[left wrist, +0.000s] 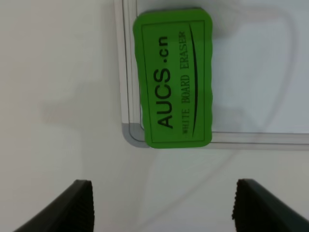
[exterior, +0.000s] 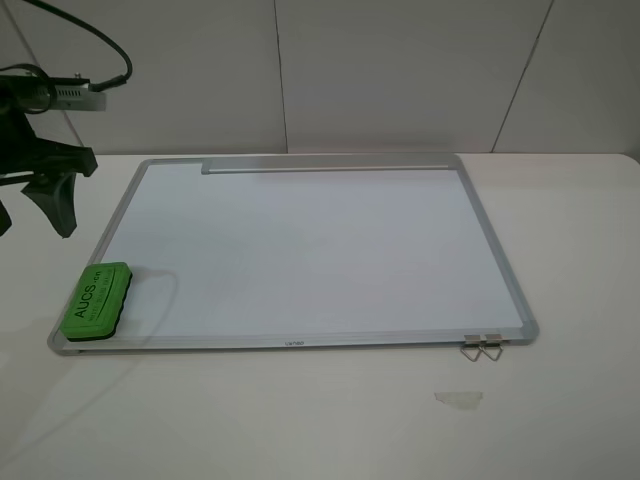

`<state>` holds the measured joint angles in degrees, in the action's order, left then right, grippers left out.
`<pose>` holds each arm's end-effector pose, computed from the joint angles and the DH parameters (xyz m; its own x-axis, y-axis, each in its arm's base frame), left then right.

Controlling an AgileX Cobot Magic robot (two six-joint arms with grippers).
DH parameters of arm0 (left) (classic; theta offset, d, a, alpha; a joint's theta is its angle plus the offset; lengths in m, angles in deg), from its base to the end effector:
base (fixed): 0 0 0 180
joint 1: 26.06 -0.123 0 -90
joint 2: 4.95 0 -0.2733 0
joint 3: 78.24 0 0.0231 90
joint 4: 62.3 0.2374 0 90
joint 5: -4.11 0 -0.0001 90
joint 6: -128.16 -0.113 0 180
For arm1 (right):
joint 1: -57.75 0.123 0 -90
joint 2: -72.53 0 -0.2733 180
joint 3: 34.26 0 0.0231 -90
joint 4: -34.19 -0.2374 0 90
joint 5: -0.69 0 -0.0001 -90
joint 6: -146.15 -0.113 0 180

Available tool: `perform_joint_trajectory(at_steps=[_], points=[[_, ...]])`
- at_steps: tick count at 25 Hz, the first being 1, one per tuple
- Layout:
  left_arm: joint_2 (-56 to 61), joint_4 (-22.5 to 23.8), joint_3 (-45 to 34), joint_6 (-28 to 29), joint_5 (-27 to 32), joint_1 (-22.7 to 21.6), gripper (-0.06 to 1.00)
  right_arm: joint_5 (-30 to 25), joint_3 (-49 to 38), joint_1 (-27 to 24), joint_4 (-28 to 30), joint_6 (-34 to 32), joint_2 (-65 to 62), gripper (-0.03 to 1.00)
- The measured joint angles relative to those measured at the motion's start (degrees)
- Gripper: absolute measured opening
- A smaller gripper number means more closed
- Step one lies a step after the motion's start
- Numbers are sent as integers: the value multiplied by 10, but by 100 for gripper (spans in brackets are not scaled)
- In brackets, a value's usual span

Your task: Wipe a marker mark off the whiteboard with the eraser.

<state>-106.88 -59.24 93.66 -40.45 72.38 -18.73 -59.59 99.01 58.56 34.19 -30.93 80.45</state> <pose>0.2891 -0.0315 0.2180 -0.9980 -0.0509 -0.0385 -0.0526 0.9977 0.0434 0.0120 0.0002 0.2691 -0.4202 -0.0569 -0.9056 -0.0356 0.9983 -0.0462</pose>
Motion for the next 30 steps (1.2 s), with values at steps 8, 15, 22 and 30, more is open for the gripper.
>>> perform_joint_trajectory(at_steps=[8, 15, 22, 30], points=[[114, 1, -73, -2, 3, -1, 62, 0, 0, 0, 0, 0, 0, 82], [300, 3, -190, -2, 3, -1, 62, 0, 0, 0, 0, 0, 0, 82], [490, 5, -283, -20, 3, -1, 62, 0, 0, 0, 0, 0, 0, 82], [689, 9, -361, -45, 4, -1, 62, 0, 0, 0, 0, 0, 0, 82]])
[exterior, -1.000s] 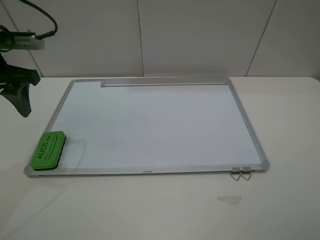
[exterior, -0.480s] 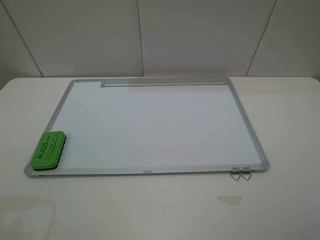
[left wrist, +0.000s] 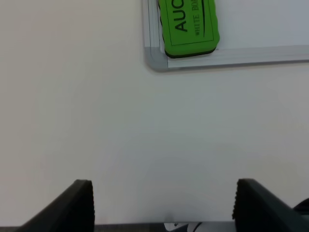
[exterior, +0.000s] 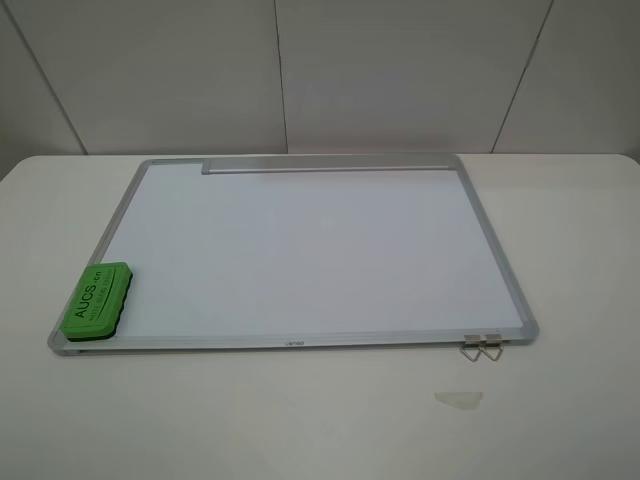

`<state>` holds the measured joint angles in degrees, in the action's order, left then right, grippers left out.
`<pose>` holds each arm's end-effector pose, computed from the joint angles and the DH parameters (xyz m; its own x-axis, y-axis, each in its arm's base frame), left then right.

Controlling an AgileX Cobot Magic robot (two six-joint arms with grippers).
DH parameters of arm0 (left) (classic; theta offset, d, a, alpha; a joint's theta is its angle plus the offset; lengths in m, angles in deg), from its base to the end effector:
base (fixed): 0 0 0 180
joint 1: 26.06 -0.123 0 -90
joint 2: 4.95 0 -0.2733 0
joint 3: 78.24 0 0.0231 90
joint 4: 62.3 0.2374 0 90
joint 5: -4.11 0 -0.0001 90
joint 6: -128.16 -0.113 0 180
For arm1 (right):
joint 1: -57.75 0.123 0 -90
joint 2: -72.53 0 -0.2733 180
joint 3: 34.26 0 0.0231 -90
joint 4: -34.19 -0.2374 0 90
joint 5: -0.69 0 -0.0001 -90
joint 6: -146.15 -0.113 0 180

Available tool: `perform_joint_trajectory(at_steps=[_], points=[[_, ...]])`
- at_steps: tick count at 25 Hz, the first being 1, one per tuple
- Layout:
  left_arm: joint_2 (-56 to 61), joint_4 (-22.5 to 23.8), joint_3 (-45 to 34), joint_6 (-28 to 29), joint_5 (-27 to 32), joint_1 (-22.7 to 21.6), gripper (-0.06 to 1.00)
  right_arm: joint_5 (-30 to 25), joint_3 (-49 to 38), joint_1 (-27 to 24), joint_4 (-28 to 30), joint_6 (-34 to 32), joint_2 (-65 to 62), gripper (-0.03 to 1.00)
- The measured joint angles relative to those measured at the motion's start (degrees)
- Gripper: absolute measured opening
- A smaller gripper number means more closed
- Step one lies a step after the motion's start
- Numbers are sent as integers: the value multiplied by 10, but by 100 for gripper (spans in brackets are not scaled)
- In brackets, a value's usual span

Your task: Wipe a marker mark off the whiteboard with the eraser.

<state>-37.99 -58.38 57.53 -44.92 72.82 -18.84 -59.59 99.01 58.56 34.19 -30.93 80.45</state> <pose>0.0609 -0.0005 0.2534 -0.8267 0.0084 -0.5626 0.0109 0.9999 -0.0011 0.0120 0.0002 0.2691 -0.4202 -0.0569 -0.9056 -0.0356 0.9983 -0.0462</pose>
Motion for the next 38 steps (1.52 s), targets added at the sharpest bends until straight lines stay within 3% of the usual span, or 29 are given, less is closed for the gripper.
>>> perform_joint_trajectory(at_steps=[8, 18, 28, 33, 38], points=[[119, -5, -9, -1, -3, 0, 62, 0, 0, 0, 0, 0, 0, 82], [242, -24, -33, -1, -67, 0, 62, 0, 0, 0, 0, 0, 0, 82], [252, -24, -35, -3, -76, 0, 62, 0, 0, 0, 0, 0, 0, 82], [252, -25, -36, -5, -76, -44, 62, 0, 0, 0, 0, 0, 0, 82], [252, -54, -36, -48, -76, -89, 62, 0, 0, 0, 0, 0, 0, 82]])
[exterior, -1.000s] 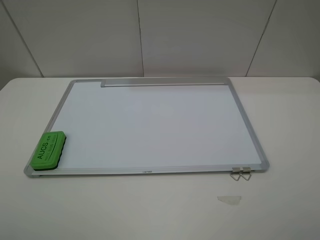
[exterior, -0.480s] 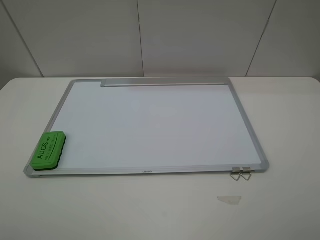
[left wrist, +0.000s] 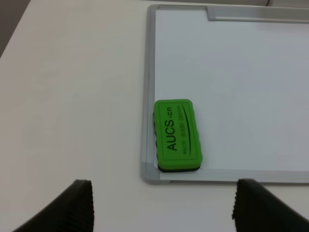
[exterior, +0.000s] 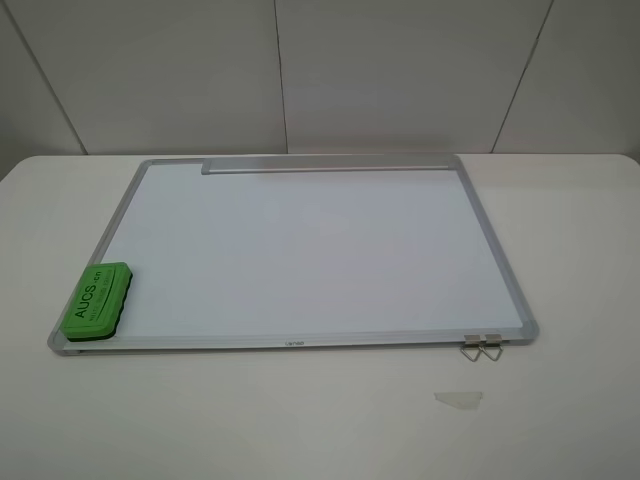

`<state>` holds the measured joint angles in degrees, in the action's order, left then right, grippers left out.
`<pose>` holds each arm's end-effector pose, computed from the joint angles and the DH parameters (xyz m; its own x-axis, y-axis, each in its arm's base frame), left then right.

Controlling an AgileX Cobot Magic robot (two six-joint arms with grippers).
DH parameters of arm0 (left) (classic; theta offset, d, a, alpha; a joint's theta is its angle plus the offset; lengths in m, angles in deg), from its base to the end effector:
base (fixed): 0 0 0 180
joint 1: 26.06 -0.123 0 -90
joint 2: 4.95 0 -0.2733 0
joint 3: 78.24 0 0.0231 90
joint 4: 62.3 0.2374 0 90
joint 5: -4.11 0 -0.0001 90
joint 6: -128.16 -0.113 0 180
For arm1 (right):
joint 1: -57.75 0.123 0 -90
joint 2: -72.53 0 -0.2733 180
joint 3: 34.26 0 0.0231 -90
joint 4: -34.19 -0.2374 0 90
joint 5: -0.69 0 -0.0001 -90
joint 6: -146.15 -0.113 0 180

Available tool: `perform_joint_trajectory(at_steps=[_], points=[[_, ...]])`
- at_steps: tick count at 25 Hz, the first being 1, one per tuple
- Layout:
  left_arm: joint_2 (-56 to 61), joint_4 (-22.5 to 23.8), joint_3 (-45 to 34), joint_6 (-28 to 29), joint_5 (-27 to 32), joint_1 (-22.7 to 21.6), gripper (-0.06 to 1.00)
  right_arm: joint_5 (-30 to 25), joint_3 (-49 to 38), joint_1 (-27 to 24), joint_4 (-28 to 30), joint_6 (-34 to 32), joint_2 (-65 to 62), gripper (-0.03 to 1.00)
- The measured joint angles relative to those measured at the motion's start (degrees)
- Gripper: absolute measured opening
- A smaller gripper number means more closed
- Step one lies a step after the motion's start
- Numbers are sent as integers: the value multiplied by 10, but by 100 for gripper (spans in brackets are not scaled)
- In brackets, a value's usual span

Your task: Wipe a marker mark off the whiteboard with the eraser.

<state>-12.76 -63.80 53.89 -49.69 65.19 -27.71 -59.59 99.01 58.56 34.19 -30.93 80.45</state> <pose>0.0132 -0.0022 0.2621 -0.4490 -0.0631 -0.8913 -0.0309 0.9980 -0.0551 0.0120 0.0002 0.2691 -0.4202 -0.0569 -0.9056 -0.0356 0.9983 -0.0462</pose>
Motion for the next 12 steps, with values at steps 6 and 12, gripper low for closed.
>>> perform_joint_trajectory(at_steps=[6, 12], points=[[0, -10, 0, -12, -1, -3, 62, 0, 0, 0, 0, 0, 0, 82], [0, -11, 0, -12, -1, -3, 62, 0, 0, 0, 0, 0, 0, 82]])
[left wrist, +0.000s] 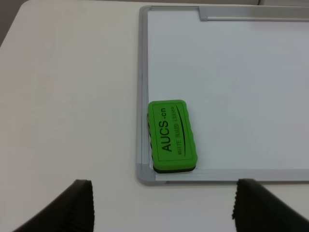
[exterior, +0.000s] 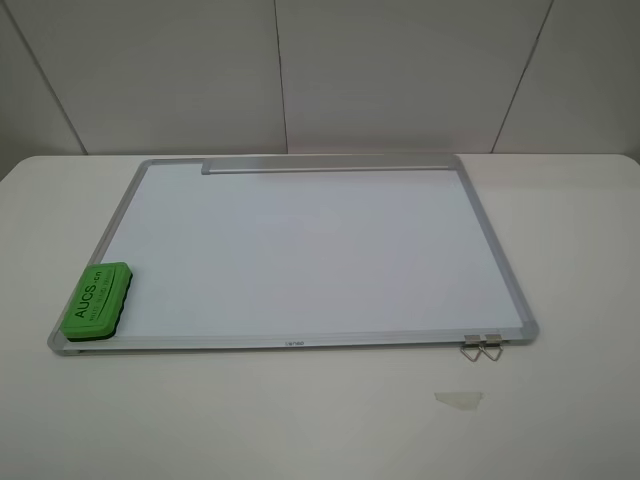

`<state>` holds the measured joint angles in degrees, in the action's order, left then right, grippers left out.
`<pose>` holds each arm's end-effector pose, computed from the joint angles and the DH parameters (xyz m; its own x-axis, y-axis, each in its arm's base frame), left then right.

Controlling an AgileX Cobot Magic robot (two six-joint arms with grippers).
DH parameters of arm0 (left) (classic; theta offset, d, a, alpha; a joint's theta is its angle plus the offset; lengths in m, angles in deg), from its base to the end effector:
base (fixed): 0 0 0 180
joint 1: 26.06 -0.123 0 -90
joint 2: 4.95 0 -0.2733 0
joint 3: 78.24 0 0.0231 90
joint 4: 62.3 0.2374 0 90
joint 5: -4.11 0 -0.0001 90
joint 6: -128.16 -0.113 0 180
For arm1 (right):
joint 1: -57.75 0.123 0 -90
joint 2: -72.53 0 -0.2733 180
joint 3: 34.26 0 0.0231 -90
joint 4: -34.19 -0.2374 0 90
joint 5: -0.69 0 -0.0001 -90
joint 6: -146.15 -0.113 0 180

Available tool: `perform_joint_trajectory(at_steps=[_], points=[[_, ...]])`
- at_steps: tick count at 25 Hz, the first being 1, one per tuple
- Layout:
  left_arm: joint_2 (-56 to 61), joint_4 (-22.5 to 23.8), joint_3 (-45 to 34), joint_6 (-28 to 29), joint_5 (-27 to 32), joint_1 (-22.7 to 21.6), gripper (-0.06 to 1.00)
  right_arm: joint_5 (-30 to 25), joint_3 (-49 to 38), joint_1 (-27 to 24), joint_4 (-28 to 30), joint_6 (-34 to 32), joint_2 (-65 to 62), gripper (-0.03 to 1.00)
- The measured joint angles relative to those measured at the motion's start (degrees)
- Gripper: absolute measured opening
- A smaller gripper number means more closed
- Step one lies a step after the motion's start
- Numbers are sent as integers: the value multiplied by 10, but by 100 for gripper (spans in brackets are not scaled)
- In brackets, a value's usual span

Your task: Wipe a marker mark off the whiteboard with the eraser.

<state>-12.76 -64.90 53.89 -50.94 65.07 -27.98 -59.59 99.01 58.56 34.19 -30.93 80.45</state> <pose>0.0133 -0.0040 0.2624 -0.4475 -0.0527 -0.8927 -0.0149 0.9986 -0.0515 0.0120 0.0002 0.2691 -0.4202 -0.0569 -0.9056 -0.0356 0.9983 -0.0462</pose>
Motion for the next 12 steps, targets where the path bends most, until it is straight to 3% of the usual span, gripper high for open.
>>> perform_joint_trajectory(at_steps=[12], points=[[0, 0, 0, 0, 0, 0, 62, 0, 0, 0, 0, 0, 0, 82]])
